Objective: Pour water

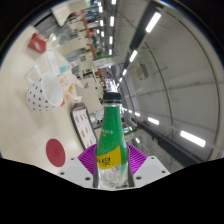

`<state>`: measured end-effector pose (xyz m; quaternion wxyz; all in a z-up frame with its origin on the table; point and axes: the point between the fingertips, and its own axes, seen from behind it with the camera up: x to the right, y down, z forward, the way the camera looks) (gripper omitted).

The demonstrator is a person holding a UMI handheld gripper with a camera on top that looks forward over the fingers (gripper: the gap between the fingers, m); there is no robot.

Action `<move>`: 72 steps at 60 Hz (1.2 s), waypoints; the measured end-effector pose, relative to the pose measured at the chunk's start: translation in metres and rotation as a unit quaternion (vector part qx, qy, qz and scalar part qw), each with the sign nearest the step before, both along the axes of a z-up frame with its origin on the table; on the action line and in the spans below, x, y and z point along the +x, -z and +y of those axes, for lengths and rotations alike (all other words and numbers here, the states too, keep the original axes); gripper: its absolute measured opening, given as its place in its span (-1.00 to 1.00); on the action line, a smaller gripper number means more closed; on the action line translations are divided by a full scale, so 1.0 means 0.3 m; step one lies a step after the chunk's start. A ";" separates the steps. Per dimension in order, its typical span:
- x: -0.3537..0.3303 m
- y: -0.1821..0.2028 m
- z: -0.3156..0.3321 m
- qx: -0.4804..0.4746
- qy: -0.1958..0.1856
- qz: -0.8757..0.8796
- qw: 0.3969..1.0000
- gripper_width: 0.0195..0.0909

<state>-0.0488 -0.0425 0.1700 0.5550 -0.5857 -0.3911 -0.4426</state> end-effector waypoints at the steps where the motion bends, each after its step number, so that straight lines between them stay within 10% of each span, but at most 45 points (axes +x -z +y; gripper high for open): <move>1: -0.017 -0.005 0.015 0.003 -0.005 -0.036 0.999 -0.45; 20: -0.309 -0.082 0.121 0.084 -0.073 -0.523 0.845 -0.45; 42: -0.367 -0.081 0.137 0.089 -0.102 -0.552 0.823 -0.45; 57: -0.227 -0.214 0.101 0.090 -0.079 0.004 0.993 -0.44; 72: -0.084 0.017 0.109 -0.007 -0.037 0.601 0.798 -0.45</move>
